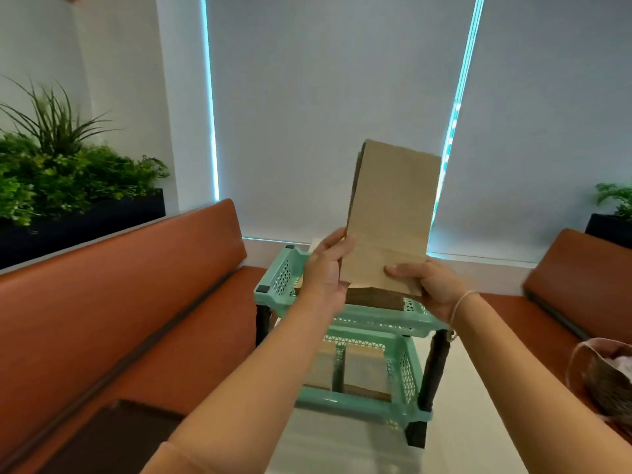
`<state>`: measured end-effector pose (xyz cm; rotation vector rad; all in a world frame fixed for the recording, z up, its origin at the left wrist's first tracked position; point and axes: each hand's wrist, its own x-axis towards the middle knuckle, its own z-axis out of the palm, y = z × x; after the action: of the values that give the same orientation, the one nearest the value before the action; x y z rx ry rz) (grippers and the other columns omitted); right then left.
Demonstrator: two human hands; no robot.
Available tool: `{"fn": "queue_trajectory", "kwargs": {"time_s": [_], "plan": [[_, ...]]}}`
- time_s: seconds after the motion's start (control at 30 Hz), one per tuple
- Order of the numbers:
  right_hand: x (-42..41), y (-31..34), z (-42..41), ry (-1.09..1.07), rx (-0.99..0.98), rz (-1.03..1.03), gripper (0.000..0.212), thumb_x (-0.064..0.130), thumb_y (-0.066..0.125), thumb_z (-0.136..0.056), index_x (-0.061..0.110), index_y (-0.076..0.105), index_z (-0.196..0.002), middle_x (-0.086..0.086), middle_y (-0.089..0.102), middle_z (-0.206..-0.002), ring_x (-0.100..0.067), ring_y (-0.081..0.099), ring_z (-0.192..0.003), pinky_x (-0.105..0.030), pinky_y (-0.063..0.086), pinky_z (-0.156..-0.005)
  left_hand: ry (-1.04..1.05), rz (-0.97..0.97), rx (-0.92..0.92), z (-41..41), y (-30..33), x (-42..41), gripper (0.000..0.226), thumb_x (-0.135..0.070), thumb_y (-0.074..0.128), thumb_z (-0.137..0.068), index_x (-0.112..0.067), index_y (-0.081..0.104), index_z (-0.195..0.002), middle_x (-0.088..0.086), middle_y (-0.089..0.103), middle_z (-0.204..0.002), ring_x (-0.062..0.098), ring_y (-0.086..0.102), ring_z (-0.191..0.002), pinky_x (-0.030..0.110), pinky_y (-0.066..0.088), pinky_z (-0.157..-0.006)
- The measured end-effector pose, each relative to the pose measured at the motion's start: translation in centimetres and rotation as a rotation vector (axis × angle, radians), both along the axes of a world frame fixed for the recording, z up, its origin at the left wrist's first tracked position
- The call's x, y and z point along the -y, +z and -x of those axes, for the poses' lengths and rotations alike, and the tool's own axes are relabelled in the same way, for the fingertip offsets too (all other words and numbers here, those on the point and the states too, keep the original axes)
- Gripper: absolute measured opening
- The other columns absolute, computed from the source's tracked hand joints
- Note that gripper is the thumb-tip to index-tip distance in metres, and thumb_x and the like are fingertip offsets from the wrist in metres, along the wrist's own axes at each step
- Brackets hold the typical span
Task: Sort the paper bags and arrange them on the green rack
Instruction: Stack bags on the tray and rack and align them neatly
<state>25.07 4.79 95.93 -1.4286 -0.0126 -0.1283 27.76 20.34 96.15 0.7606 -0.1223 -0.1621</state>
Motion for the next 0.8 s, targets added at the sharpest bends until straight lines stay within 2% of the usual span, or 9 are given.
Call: {"fn": "queue_trajectory", "kwargs": {"time_s": [0.07,0.2,0.33,0.47,0.6,0.63,0.7,0.73,0.8], "plan": [[2.2,1.2,-1.1,0.02,-0.038,0.176,0.021,-0.008,0.067,-0.067,-0.002,0.064,-0.086,-0.013,0.069,-0.083,-0.022,0.069,-0.066,-0.028,0.057,-0.058,0.038,-0.07,0.029,-1.8,1.2,-1.1,0.027,0.001,0.064,-0.082,-0.019,0.057,-0.099,0.004,0.069,-0.083,0.014,0.065,-0.071,0.026,0.054,-0.061],[5.0,3.5,-3.5,0.089,-0.132,0.512,0.024,-0.006,0.073,-0.063,0.002,0.065,-0.083,-0.014,0.068,-0.087,-0.031,0.064,-0.081,-0.045,0.051,-0.085,-0.026,-0.215,0.128,-4.5,3.5,-2.7,0.02,0.0,0.061,-0.085,-0.014,0.056,-0.1,0.007,0.066,-0.09,0.019,0.064,-0.076,0.027,0.059,-0.066],[5.3,4.7,-6.0,0.098,-0.205,0.514,0.02,-0.005,0.071,-0.068,0.003,0.062,-0.084,-0.019,0.066,-0.093,-0.035,0.062,-0.089,-0.048,0.046,-0.092,0.051,-0.479,0.152,-6.4,4.6,-3.3,0.015,0.004,0.062,-0.083,-0.007,0.06,-0.092,0.006,0.066,-0.08,0.016,0.065,-0.066,0.023,0.058,-0.054],[4.3,4.5,-8.0,-0.079,-0.177,0.278,0.028,-0.002,0.075,-0.065,0.002,0.056,-0.086,-0.014,0.063,-0.084,-0.027,0.062,-0.071,-0.036,0.054,-0.071,0.097,-0.701,0.032,-8.8,4.0,-4.4,0.014,0.005,0.067,-0.078,-0.005,0.06,-0.083,0.006,0.062,-0.068,0.014,0.062,-0.054,0.019,0.053,-0.044],[2.8,3.4,-10.2,-0.323,-0.137,0.225,0.051,-0.005,0.072,-0.074,0.003,0.052,-0.12,-0.011,0.058,-0.092,-0.02,0.059,-0.068,-0.026,0.05,-0.043,0.028,-1.014,-0.036,-10.2,3.0,-5.0,0.014,-0.001,0.073,-0.076,-0.007,0.06,-0.078,0.001,0.065,-0.055,0.006,0.06,-0.042,0.014,0.05,-0.042],[2.6,2.9,-10.8,-0.383,-0.147,0.294,0.052,-0.002,0.072,-0.076,0.002,0.051,-0.124,-0.012,0.058,-0.095,-0.022,0.06,-0.073,-0.028,0.05,-0.048,-0.009,-1.09,-0.048,-10.2,2.7,-4.9,0.014,-0.004,0.072,-0.078,-0.007,0.059,-0.074,0.001,0.064,-0.056,0.005,0.058,-0.043,0.013,0.049,-0.043],[2.6,2.3,-12.0,-0.481,-0.215,0.635,0.046,0.013,0.07,-0.082,0.0,0.052,-0.122,-0.015,0.06,-0.106,-0.027,0.06,-0.093,-0.035,0.053,-0.075,-0.058,-1.222,-0.063,-10.2,2.1,-4.5,0.019,-0.011,0.07,-0.083,-0.008,0.055,-0.071,0.002,0.06,-0.068,0.007,0.055,-0.053,0.015,0.048,-0.049],[2.6,2.0,-12.4,-0.502,-0.258,0.81,0.042,0.02,0.068,-0.085,0.0,0.054,-0.119,-0.014,0.059,-0.108,-0.027,0.058,-0.099,-0.031,0.049,-0.083,-0.057,-1.289,-0.06,-10.3,1.7,-4.4,0.021,-0.015,0.069,-0.084,-0.009,0.053,-0.072,0.003,0.059,-0.072,0.009,0.054,-0.057,0.015,0.048,-0.053],[2.2,1.4,-12.6,-0.497,-0.32,0.991,0.034,0.024,0.062,-0.088,0.0,0.058,-0.113,-0.014,0.06,-0.109,-0.026,0.055,-0.099,-0.028,0.042,-0.082,-0.045,-1.402,-0.043,-10.8,0.9,-4.2,0.023,-0.02,0.069,-0.084,-0.008,0.052,-0.076,0.006,0.057,-0.074,0.011,0.054,-0.058,0.018,0.05,-0.058]]}}
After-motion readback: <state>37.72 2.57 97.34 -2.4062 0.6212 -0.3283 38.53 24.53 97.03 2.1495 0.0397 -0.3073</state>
